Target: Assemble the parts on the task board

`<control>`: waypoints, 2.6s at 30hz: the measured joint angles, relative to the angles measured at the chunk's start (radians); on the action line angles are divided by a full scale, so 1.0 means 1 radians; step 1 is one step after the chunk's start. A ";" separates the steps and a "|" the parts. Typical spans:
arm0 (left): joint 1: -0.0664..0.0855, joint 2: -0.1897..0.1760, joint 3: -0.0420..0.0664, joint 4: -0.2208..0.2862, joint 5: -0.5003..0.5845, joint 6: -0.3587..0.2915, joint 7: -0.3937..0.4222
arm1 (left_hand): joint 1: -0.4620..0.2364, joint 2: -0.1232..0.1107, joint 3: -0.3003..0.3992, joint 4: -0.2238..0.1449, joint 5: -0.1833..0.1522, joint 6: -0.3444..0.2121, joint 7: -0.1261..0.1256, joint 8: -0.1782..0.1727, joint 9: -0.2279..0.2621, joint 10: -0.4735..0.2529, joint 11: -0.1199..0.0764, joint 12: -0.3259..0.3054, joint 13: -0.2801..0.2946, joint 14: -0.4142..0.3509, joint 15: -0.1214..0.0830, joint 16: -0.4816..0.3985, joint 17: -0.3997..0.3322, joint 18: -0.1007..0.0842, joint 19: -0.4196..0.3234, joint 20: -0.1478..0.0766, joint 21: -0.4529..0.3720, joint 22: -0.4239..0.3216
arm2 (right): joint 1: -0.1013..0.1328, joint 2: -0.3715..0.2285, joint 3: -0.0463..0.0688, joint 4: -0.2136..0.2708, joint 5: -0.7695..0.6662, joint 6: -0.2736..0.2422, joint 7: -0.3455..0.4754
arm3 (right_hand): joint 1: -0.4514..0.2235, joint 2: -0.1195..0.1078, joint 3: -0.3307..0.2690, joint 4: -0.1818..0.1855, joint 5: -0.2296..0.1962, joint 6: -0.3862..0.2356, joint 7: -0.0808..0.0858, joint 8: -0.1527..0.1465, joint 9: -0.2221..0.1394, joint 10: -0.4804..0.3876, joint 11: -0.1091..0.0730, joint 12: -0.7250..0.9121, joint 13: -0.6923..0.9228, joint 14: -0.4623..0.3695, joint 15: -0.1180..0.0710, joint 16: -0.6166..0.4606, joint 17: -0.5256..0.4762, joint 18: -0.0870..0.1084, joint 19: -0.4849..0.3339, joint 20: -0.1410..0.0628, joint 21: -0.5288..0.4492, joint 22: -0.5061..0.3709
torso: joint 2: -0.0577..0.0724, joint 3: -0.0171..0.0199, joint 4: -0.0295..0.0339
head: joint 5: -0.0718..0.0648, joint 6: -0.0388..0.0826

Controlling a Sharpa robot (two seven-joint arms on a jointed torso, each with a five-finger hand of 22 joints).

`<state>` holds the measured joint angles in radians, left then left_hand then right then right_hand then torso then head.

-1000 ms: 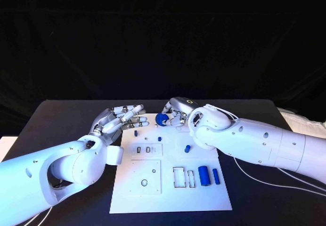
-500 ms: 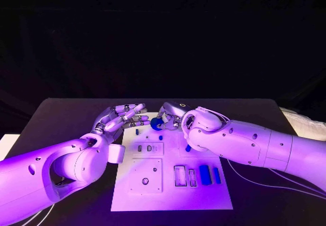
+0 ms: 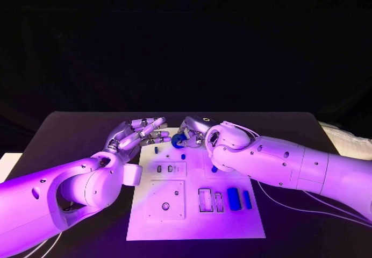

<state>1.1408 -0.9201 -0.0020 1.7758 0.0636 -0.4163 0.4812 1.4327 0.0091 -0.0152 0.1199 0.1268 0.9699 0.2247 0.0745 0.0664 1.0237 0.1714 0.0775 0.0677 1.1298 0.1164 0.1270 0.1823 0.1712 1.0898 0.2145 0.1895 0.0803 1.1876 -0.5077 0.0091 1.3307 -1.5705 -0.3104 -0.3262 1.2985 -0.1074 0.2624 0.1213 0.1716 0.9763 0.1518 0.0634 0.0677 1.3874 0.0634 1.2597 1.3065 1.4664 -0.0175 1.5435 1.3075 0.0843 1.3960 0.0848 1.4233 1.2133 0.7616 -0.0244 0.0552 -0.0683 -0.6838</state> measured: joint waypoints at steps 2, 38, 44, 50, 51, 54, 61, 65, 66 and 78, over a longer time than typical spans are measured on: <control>0.000 0.000 0.000 0.000 0.000 0.000 0.000 | 0.000 0.000 0.000 0.000 0.000 0.000 0.000 0.000 0.000 0.000 0.000 0.000 0.000 0.000 0.000 0.000 0.000 0.000 0.000 0.000 0.000 0.000 | -0.003 -0.001 -0.002 -0.003 -0.001 0.000 -0.004 | -0.006 -0.015 -0.018 0.005 -0.009 -0.035 0.006 0.000 -0.003 -0.018 0.008 -0.022 -0.013 0.000 0.008 0.000 0.000 0.000 -0.007 0.007 -0.004 -0.004 | 0.000 0.0001 -0.0005 | 0.000 0.000; 0.000 -0.006 0.000 -0.031 0.000 0.002 -0.002 | 0.000 0.000 -0.003 -0.003 0.000 0.000 0.000 0.000 0.000 0.000 0.000 0.000 0.000 0.000 0.000 0.000 0.002 0.000 0.000 0.000 0.000 -0.001 | 0.000 -0.434 0.034 0.160 0.217 -0.062 0.209 | 0.054 -0.021 -0.059 0.003 0.014 -0.010 -0.003 0.010 0.003 0.018 0.000 0.035 0.001 0.000 0.010 0.012 0.001 0.000 0.004 0.010 0.006 0.029 | -0.012 0.0087 -0.0287 | -0.009 0.007; 0.000 -0.005 0.000 -0.041 0.000 0.002 -0.001 | 0.000 0.000 -0.003 -0.003 0.000 0.000 0.000 0.000 0.000 0.000 0.000 0.000 0.000 0.000 0.000 0.000 0.002 0.000 0.000 0.000 0.000 -0.001 | -0.020 -0.435 0.032 0.118 0.237 -0.048 0.250 | 0.059 -0.026 -0.062 0.000 0.014 -0.014 0.000 0.006 0.002 0.018 0.000 0.035 0.001 0.000 0.010 0.012 0.000 0.000 0.004 0.010 0.006 0.029 | -0.012 0.0113 -0.0307 | -0.009 0.010; 0.000 -0.004 0.000 -0.050 0.000 0.003 -0.001 | 0.000 0.000 -0.003 -0.003 0.000 0.000 0.000 0.000 0.000 0.000 0.000 0.000 0.000 0.000 0.000 0.000 0.002 0.000 0.000 0.000 0.000 -0.001 | -0.035 -0.432 0.032 0.091 0.245 -0.033 0.278 | 0.064 -0.031 -0.065 -0.003 0.014 -0.014 0.000 0.006 0.000 0.018 0.000 0.035 0.001 0.000 0.010 0.012 0.000 0.000 0.004 0.010 0.006 0.029 | -0.012 0.0101 -0.0289 | -0.014 0.006; 0.000 -0.004 0.000 -0.051 0.000 0.003 -0.001 | 0.000 0.000 -0.003 -0.003 0.000 0.000 0.000 0.000 0.000 0.000 0.000 0.000 0.000 0.000 0.000 0.000 0.002 0.000 0.000 0.000 0.000 -0.001 | -0.037 -0.432 0.032 0.088 0.246 -0.030 0.282 | 0.064 -0.031 -0.065 -0.003 0.014 -0.014 0.000 0.006 0.000 0.018 0.000 0.035 0.001 0.000 0.010 0.012 0.000 0.000 0.004 0.010 0.006 0.029 | -0.012 0.0101 -0.0289 | -0.014 0.005; 0.000 -0.004 -0.001 -0.053 0.000 0.003 -0.001 | 0.000 0.000 -0.003 -0.003 0.000 0.000 0.000 0.000 0.000 0.000 0.000 0.000 0.000 0.000 0.000 0.000 0.002 0.000 0.000 0.000 0.000 -0.001 | -0.043 -0.432 0.032 0.081 0.247 -0.022 0.294 | 0.064 -0.031 -0.068 -0.006 0.014 -0.017 0.003 0.006 0.000 0.018 0.000 0.035 0.001 0.000 0.010 0.012 0.000 0.000 0.004 0.010 0.006 0.029 | -0.012 0.0097 -0.0289 | -0.013 0.004; 0.000 -0.005 -0.001 -0.058 0.000 0.003 -0.001 | 0.000 0.000 -0.003 -0.003 0.000 0.000 0.000 0.000 0.000 0.000 0.000 0.000 0.000 0.000 0.000 0.000 0.001 0.000 0.000 0.000 0.000 -0.001 | -0.057 -0.422 0.032 0.066 0.241 -0.008 0.317 | 0.065 -0.029 -0.066 -0.008 0.014 -0.017 0.003 0.006 0.000 0.018 0.000 0.035 0.001 0.000 0.010 0.012 0.000 0.000 0.004 0.010 0.006 0.029 | -0.012 0.0098 -0.0295 | -0.013 0.000; 0.000 -0.004 -0.001 -0.059 0.000 0.004 -0.001 | 0.000 0.000 -0.003 -0.003 0.000 0.000 0.000 0.000 0.000 0.000 0.000 0.000 0.000 0.000 0.000 0.000 0.001 0.000 0.000 0.000 0.000 -0.001 | -0.062 -0.407 0.032 0.049 0.234 -0.006 0.322 | 0.076 -0.019 -0.061 -0.013 0.014 -0.017 0.003 0.006 0.000 0.018 0.000 0.035 0.001 0.000 0.010 0.012 0.000 0.000 0.005 0.011 0.006 0.030 | -0.012 0.0099 -0.0292 | -0.014 -0.001; 0.000 -0.003 -0.001 -0.059 0.000 0.004 -0.001 | 0.000 0.000 -0.003 -0.003 0.000 0.000 0.000 0.000 0.000 0.000 0.000 0.000 0.000 0.000 0.000 0.000 0.001 0.000 0.000 0.000 0.000 -0.001 | -0.064 -0.403 0.032 0.044 0.232 -0.006 0.322 | 0.082 -0.013 -0.058 -0.016 0.010 -0.017 0.003 0.006 0.000 0.018 0.000 0.035 0.001 0.000 0.010 0.012 0.000 0.000 0.007 0.013 0.006 0.030 | -0.012 0.0100 -0.0289 | -0.014 -0.002; 0.000 -0.002 -0.001 -0.061 0.000 0.005 -0.002 | 0.000 0.000 -0.003 -0.003 0.000 0.000 0.000 0.000 0.000 0.000 0.000 0.000 0.000 0.000 0.000 0.000 0.003 0.000 0.000 0.000 0.000 -0.002 | -0.084 -0.372 0.033 0.003 0.218 -0.021 0.320 | 0.111 0.016 -0.020 -0.039 -0.017 0.015 0.003 0.006 0.003 0.026 -0.001 0.048 0.004 0.000 0.010 0.012 0.000 0.000 0.008 0.014 0.006 0.034 | -0.012 0.0097 -0.0271 | -0.011 -0.009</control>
<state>1.1406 -0.9217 -0.0025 1.7150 0.0633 -0.4113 0.4789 1.4327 0.0091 -0.0179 0.1172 0.1268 0.9699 0.2247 0.0745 0.0664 1.0237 0.1714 0.0775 0.0678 1.1299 0.1164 0.1270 0.1856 0.1711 1.0898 0.2145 0.1895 0.0787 1.1039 -0.8801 0.0418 1.3341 -1.3522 -0.3309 -0.0059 1.4096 -0.0910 0.2420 0.0827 0.1544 0.9917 0.1551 0.0690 0.0706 1.4137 0.0624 1.3081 1.3108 1.4665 -0.0071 1.5552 1.3076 0.0843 1.4038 0.0987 1.4292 1.2473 0.7495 -0.0148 0.0281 -0.0789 -0.6925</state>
